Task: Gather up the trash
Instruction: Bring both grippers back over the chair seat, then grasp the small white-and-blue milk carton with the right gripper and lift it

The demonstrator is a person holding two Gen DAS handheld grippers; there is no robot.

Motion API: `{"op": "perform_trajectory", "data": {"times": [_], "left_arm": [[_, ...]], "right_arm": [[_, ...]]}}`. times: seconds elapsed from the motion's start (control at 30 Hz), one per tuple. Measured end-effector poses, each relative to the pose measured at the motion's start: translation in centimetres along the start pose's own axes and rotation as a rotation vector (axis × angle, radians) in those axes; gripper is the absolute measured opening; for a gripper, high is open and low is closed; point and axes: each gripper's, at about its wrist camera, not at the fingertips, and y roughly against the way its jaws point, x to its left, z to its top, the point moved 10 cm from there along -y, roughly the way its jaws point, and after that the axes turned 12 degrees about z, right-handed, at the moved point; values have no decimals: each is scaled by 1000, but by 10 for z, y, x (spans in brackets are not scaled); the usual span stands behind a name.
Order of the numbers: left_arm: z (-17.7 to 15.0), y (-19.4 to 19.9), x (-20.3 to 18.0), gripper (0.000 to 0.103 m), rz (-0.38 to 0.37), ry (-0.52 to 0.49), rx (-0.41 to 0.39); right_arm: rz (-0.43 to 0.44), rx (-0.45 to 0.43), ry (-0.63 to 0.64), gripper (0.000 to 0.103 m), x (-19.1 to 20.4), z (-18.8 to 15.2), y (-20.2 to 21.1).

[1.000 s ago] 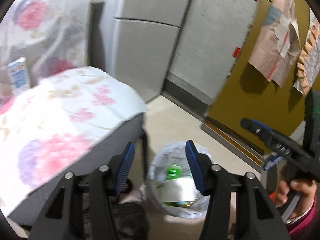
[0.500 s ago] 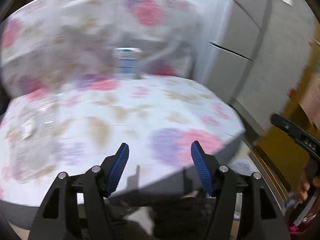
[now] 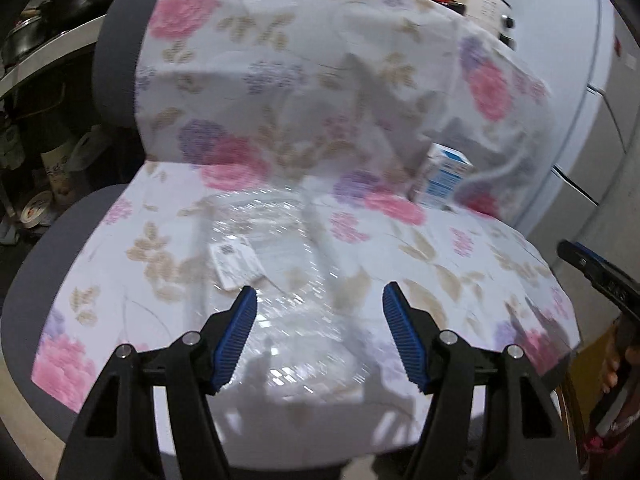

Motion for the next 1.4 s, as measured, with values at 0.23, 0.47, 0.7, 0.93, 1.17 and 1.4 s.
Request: {"op": "perform_trajectory", "data": {"times": [0.23,0.47,0.7,0.93,1.17,1.4], "left_arm": [[17,-31,28,85,56,33,14],[21,-56,43,86,75,50,46],[15,-59,45,86,70,60,61],[0,-37,45,86,59,72,57],[-24,-19,49,86,55,75,79],[-34,0,54,86,65,81,77]], "right_arm": [[36,28,77,87,15,58,-100],[-24,60,17,88,-9,98,-172],[-41,79,4,68,-16,106,-193],[-1,112,48,67,12,64,-135],[95,144,-10,67,43,-24,-55],[182,263,-4,82,67,-98,-30]]}}
